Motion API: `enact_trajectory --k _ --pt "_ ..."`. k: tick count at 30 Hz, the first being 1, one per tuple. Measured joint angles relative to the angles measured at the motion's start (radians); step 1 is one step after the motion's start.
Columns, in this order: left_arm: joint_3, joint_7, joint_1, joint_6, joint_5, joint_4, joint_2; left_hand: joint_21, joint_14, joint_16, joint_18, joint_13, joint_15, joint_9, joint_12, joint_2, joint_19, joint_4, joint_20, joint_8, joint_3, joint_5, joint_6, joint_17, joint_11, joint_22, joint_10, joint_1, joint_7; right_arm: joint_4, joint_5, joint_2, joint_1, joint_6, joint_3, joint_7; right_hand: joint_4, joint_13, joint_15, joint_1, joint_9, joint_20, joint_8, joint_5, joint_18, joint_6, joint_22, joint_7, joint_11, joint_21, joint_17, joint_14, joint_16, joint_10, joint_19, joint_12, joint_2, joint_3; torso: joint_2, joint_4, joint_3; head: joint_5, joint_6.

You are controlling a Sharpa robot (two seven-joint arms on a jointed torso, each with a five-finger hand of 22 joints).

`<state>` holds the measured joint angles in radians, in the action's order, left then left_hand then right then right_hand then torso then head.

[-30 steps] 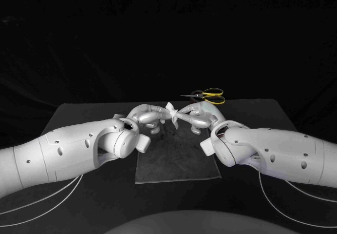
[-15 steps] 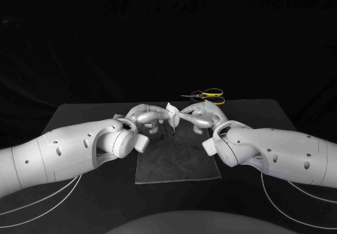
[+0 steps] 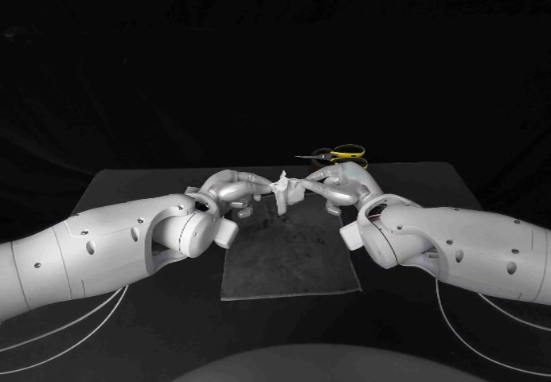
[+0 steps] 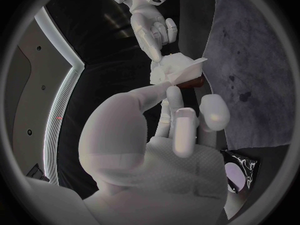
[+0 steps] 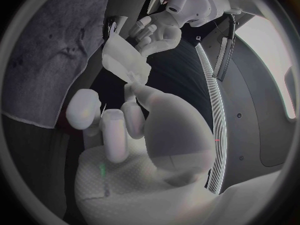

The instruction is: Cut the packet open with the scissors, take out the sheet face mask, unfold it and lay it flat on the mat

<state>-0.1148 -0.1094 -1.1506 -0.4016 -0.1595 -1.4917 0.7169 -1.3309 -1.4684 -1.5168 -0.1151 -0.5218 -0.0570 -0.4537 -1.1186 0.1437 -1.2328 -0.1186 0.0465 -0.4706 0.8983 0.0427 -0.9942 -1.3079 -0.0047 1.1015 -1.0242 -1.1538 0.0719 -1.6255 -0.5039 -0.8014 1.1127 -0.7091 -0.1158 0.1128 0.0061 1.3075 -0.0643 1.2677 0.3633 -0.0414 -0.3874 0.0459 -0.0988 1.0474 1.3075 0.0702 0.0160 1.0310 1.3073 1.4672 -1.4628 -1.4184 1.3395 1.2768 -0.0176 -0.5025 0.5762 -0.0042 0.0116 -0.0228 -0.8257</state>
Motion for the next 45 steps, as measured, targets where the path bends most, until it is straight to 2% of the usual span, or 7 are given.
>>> enact_trajectory --k 21,37,40,41,42,43,45 --pt "0.000 0.011 0.000 0.021 -0.008 0.012 0.005 0.000 0.000 0.000 0.000 0.006 0.000 0.000 0.000 0.000 0.000 0.000 0.000 0.000 0.000 0.004 0.000 0.000 0.000 -0.005 0.000 0.000 0.001 0.003 -0.014 -0.022 0.016 0.034 0.004 -0.006 -0.003 0.000 -0.002 -0.006 0.000 0.000 0.000 -0.002 0.000 -0.002 0.001 -0.001 0.000 0.000 0.001 -0.002 0.000 0.000 0.000 0.003 -0.006 -0.003 0.000 0.0002 -0.0005 -0.002 0.001" --pt "0.000 0.026 0.000 0.037 -0.010 0.056 0.006 0.009 0.000 0.001 0.000 0.035 0.000 0.000 0.013 0.003 0.009 0.000 0.000 -0.005 0.000 0.003 0.004 0.000 0.000 -0.024 0.022 0.003 0.006 -0.024 -0.095 -0.058 0.061 0.172 0.004 -0.072 -0.004 0.000 -0.004 -0.009 0.000 0.000 -0.011 -0.003 0.001 -0.002 0.000 -0.002 -0.001 -0.001 0.001 0.000 0.000 -0.001 0.000 0.003 -0.009 -0.004 0.000 -0.0004 0.0002 -0.004 0.003" --pt "0.000 0.028 0.000 0.041 -0.013 0.062 0.005 0.023 0.000 0.009 0.000 0.042 0.000 -0.007 0.024 0.001 0.030 0.018 0.000 -0.020 -0.018 0.004 0.037 0.000 0.004 -0.045 0.037 0.012 0.014 -0.031 -0.109 -0.060 0.074 0.195 0.004 -0.084 -0.004 0.000 -0.004 -0.009 0.000 0.000 -0.012 0.000 0.001 -0.002 0.000 -0.002 -0.001 -0.001 0.000 -0.001 -0.001 -0.001 0.000 0.003 -0.009 -0.004 0.000 -0.0007 0.0000 -0.006 0.003" --pt "0.000 0.029 0.000 0.044 -0.014 0.063 0.005 0.035 0.008 0.016 0.000 0.045 0.008 -0.057 0.032 -0.003 0.044 0.027 0.004 -0.015 -0.037 0.004 0.067 0.012 0.009 -0.064 0.056 0.019 0.020 -0.033 -0.113 -0.060 0.077 0.201 0.004 -0.088 -0.004 0.000 -0.004 -0.009 0.000 0.000 -0.012 0.000 0.001 -0.002 0.000 -0.002 -0.001 -0.001 0.000 -0.001 -0.002 -0.001 0.000 0.003 -0.009 -0.004 0.000 -0.0008 -0.0001 -0.006 0.003" --pt "0.000 0.030 0.000 0.048 -0.018 0.063 0.004 0.049 0.019 0.024 0.000 0.047 0.019 -0.079 0.035 -0.003 0.062 0.034 0.011 0.013 -0.066 0.004 0.106 0.036 0.021 -0.085 0.077 0.019 0.031 -0.036 -0.118 -0.059 0.081 0.209 0.004 -0.093 -0.004 0.000 -0.004 -0.009 0.000 0.000 -0.012 0.000 0.001 -0.002 0.000 -0.002 -0.001 -0.001 0.000 -0.001 -0.002 -0.001 0.000 0.003 -0.009 -0.004 0.000 -0.0009 -0.0001 -0.007 0.003" --pt "0.000 0.032 0.000 0.052 -0.021 0.063 0.003 0.062 0.029 0.028 0.000 0.048 0.029 -0.076 0.037 -0.007 0.078 0.038 0.016 0.040 -0.087 0.004 0.141 0.056 0.034 -0.103 0.097 0.025 0.041 -0.036 -0.122 -0.058 0.085 0.214 0.004 -0.097 -0.004 0.000 -0.004 -0.009 0.000 0.000 -0.012 0.000 0.001 -0.002 0.000 -0.002 -0.001 -0.001 0.000 -0.001 -0.002 -0.001 0.000 0.003 -0.009 -0.004 0.000 -0.0010 0.0000 -0.007 0.003" --pt "0.000 0.039 0.000 0.064 -0.029 0.063 0.000 0.090 0.052 0.037 0.000 0.050 0.052 -0.049 0.041 0.010 0.114 0.043 0.035 0.085 -0.127 0.004 0.204 0.092 0.062 -0.145 0.128 0.024 0.064 -0.036 -0.130 -0.055 0.091 0.224 0.004 -0.106 -0.004 0.000 -0.004 -0.009 0.000 0.000 -0.012 0.001 0.001 -0.002 0.001 -0.002 -0.001 -0.001 0.000 -0.001 -0.002 -0.001 0.000 0.003 -0.009 -0.004 0.000 -0.0009 0.0000 -0.008 0.003"
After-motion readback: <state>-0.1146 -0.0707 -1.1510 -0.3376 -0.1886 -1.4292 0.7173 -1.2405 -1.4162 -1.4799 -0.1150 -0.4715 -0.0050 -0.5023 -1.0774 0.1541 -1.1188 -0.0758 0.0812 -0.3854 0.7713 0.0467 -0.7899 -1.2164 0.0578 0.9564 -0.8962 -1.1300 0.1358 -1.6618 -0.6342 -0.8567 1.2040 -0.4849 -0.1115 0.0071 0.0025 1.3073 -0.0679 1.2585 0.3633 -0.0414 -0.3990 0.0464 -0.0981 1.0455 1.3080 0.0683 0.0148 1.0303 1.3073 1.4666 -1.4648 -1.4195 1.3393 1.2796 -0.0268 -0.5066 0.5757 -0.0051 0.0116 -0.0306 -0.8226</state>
